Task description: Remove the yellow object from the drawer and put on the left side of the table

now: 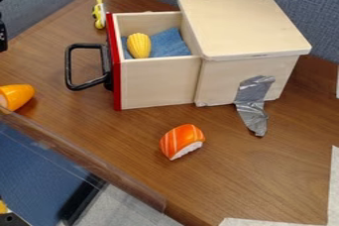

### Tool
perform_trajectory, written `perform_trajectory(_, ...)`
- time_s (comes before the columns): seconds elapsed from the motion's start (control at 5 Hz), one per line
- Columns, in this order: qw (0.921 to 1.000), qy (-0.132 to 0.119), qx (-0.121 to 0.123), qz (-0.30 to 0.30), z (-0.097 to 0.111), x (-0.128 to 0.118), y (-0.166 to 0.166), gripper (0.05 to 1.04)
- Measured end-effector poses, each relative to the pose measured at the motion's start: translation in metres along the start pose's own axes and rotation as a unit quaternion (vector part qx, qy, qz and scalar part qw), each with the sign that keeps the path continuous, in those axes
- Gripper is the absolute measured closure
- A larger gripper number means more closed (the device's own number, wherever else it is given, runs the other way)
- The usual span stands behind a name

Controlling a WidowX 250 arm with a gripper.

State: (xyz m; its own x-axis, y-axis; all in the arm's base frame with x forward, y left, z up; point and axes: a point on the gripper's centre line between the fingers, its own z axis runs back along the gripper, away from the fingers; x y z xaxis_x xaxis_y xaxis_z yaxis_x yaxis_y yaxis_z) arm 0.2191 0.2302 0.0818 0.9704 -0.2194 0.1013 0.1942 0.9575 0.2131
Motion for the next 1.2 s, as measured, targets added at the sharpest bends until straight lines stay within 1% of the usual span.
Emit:
perform_trajectory(0.2, 0.9998, 0.006, -0.016, 0.001, -0.008, -0.001, -0.006, 0.083)
perform_trajectory(0.4, 0.999, -0.012, -0.043, 0.005, 0.001, 0.009, -0.032, 0.083)
perform_trajectory(0.6, 0.9965, -0.012, -0.081, 0.017, 0.015, 0.027, -0.058, 0.083)
perform_trajectory(0.8, 0.9944, -0.016, -0.1, 0.03, 0.037, 0.052, -0.073, 0.083)
perform_trajectory(1.0, 0.9935, -0.018, -0.108, 0.031, 0.051, 0.081, -0.095, 0.083)
perform_trajectory(1.2, 0.9941, -0.019, -0.104, 0.022, 0.058, 0.114, -0.118, 0.083)
